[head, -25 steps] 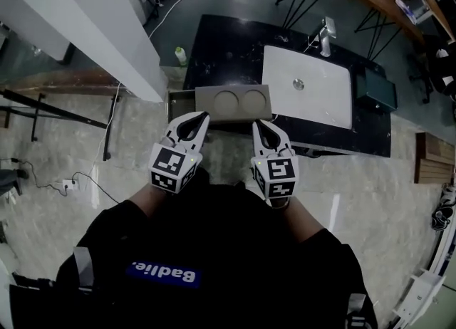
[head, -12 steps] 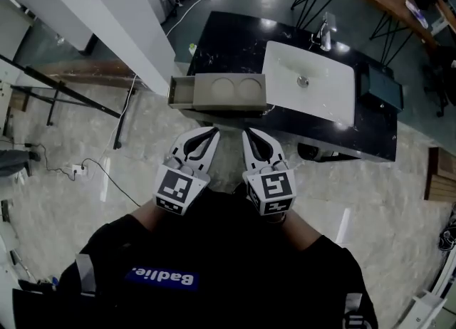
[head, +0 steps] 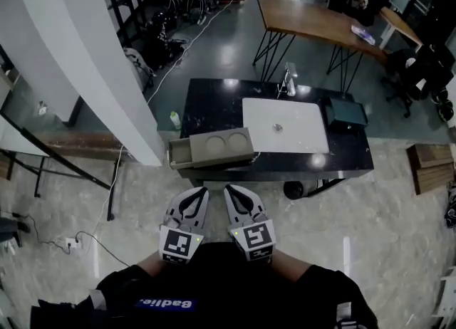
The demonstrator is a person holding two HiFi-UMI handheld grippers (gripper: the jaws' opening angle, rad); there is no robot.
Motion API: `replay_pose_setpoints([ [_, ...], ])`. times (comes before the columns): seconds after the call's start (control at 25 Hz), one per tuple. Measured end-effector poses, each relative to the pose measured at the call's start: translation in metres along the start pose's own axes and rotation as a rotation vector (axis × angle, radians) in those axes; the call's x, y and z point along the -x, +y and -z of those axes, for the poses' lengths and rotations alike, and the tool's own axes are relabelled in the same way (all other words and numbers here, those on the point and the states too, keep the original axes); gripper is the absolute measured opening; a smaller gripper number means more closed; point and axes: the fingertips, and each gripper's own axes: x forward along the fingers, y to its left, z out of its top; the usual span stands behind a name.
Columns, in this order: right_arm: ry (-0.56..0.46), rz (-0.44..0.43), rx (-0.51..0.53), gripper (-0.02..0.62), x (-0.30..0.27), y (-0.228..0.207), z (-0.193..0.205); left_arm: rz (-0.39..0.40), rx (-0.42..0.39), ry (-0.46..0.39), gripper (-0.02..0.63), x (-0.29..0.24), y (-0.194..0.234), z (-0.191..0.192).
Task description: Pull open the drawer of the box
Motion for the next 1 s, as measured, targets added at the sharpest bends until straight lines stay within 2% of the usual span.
replay_pose_setpoints([
  [0.12, -0.026, 0.028, 0.022, -0.002, 0.006, 0.032, 0.0, 0.006, -0.005, -0.027, 0.002, 0.028, 0.008, 0.003],
  [0.28, -0.077, 0.071, 0.043, -0.002, 0.01, 0.061, 0.002, 0.053, 0.027, -0.045, 0.002, 0.051, 0.012, 0.016],
  [0.4, -0.056, 0.099, 0.019, -0.002, 0.012, 0.07, 0.003, 0.084, 0.046, -0.032, 0.002, 0.058, 0.013, 0.022],
  [0.56, -0.084, 0.117, 0.054, -0.002, 0.025, 0.068, -0.013, 0.108, 0.022, -0.067, 0.002, 0.063, 0.003, 0.004],
  [0.76, -0.124, 0.105, 0.091, -0.002, 0.035, 0.066, -0.025, 0.083, -0.006, -0.1, 0.002, 0.065, -0.004, -0.011],
  [1.0, -0.159, 0.076, 0.124, -0.002, 0.044, 0.067, -0.036, 0.038, -0.028, -0.102, 0.002, 0.071, -0.003, -0.018],
])
